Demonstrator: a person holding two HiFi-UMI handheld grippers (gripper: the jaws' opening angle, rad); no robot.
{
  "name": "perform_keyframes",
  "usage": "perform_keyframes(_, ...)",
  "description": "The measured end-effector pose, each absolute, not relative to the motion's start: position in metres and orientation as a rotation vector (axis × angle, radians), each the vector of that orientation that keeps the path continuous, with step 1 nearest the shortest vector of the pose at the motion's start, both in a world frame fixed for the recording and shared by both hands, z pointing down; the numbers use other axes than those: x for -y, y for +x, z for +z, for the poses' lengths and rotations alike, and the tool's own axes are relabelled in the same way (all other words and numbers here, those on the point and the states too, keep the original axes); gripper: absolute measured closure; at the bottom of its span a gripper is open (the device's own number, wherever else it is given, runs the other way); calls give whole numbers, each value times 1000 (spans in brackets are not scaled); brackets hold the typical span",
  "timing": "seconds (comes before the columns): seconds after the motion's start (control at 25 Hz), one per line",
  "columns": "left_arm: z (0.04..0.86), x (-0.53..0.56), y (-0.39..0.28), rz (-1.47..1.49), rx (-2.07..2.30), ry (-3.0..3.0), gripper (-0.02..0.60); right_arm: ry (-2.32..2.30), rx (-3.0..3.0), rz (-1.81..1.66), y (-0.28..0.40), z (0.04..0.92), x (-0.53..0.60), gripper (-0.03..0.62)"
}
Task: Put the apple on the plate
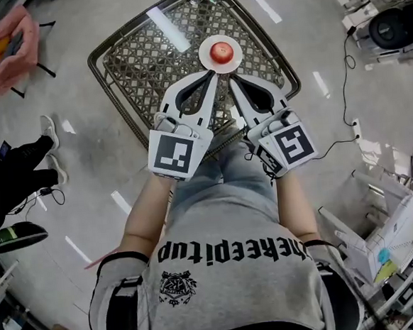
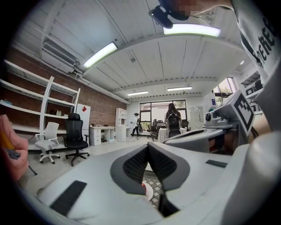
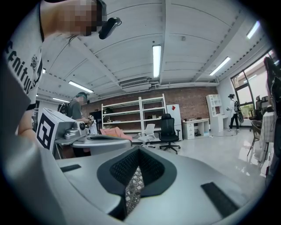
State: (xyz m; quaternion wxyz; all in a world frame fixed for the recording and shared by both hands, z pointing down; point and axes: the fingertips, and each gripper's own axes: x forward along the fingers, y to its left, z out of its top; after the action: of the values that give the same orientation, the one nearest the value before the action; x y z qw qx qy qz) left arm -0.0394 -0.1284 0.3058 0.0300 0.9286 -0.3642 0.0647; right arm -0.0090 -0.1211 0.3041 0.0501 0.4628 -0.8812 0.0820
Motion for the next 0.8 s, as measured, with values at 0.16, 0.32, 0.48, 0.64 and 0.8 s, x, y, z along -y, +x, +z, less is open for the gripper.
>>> perform_keyframes(0.16, 302, 120, -40, 181, 1121, 2885, 552, 1414, 2692, 240, -11, 300, 113, 579)
perform_keyframes(0.32, 298, 119, -43, 140, 1128, 2922, 552, 1419, 2698, 233, -16, 298, 110, 579)
perform_keyframes(0.48, 299, 113, -44, 158, 1119, 2909, 552, 1421, 2703, 228, -18, 297, 105, 579)
perform_keyframes(0.64, 294, 110, -43, 138, 1122, 2937, 552, 1418, 2708, 221, -20, 295, 99, 579)
perform_keyframes(0.8, 294, 107, -42, 135, 1112, 2947, 552, 1416, 2709, 214, -21, 295, 97, 579)
